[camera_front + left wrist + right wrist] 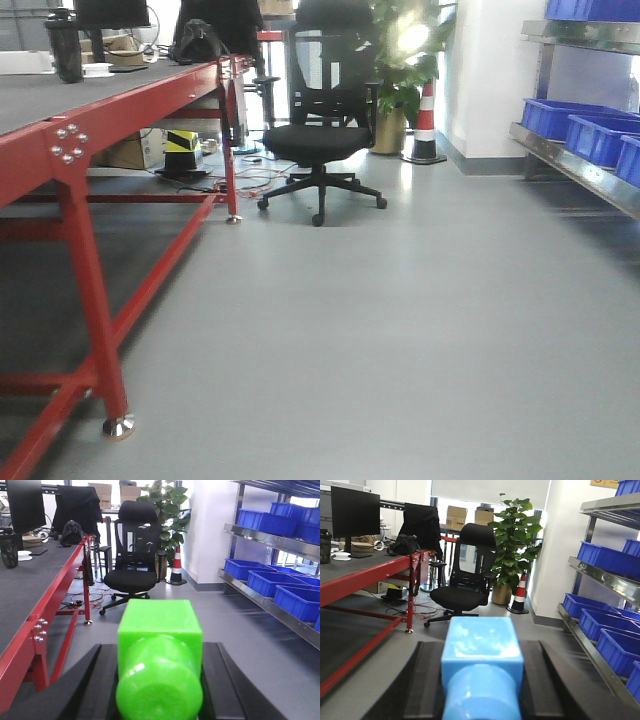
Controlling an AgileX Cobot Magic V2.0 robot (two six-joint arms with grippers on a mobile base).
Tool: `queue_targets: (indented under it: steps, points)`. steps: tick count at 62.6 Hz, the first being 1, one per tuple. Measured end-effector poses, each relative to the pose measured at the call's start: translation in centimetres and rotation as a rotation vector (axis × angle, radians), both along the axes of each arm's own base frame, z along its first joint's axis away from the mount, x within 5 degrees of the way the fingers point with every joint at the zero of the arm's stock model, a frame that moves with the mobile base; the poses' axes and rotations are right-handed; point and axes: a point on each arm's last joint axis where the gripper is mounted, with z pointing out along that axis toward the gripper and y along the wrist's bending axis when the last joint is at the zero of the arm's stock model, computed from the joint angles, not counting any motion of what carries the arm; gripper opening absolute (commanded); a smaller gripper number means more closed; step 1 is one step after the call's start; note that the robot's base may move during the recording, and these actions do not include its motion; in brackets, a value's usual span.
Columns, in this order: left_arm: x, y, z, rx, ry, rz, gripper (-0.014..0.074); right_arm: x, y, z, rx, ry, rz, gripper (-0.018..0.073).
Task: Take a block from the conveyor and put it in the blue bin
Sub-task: 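Drive the base away from the conveyor toward the blue-bin shelves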
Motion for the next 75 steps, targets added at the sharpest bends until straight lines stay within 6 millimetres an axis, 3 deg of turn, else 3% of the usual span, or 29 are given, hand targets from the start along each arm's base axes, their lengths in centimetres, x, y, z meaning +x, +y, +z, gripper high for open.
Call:
queue_targets:
  steps: [75]
  points:
    - [0.0, 0.0, 0.06, -0.001, -0.006, 0.0, -0.0111, 0.0, 0.0, 0.0, 0.0, 0.0, 0.0, -0.0162]
